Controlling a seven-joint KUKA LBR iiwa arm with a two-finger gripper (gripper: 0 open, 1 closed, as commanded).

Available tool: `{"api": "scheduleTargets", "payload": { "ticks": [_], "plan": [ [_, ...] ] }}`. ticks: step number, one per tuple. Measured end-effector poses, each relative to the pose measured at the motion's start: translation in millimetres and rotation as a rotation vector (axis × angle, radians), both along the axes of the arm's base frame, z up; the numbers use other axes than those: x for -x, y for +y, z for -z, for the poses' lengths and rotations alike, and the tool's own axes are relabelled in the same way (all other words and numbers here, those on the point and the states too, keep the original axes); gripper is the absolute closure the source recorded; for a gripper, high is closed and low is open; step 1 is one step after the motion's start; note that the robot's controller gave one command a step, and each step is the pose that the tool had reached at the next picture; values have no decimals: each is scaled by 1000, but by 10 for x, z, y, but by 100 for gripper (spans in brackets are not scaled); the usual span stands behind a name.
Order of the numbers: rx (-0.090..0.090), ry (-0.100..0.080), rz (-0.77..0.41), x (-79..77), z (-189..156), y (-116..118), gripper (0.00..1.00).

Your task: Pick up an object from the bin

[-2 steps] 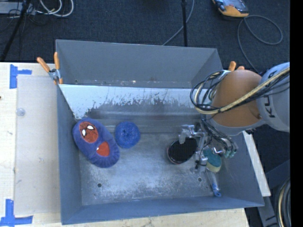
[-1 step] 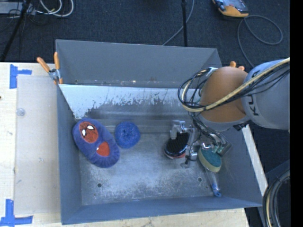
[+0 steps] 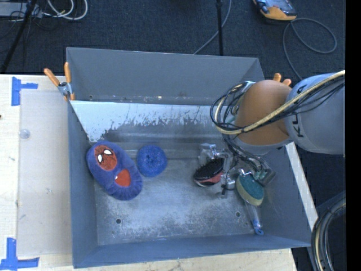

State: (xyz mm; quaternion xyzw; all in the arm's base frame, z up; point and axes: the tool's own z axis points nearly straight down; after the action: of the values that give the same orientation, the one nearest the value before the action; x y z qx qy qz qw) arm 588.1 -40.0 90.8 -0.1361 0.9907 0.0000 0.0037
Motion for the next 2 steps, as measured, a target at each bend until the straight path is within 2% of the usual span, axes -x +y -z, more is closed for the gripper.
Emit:
{"api": "scheduleTargets", "payload": {
  "ticks": [1, 2],
  "plan": [
    [1, 5, -121, -205, 136, -223, 100],
    [1, 5, -121, -205, 136, -223, 100]
  ]
}}
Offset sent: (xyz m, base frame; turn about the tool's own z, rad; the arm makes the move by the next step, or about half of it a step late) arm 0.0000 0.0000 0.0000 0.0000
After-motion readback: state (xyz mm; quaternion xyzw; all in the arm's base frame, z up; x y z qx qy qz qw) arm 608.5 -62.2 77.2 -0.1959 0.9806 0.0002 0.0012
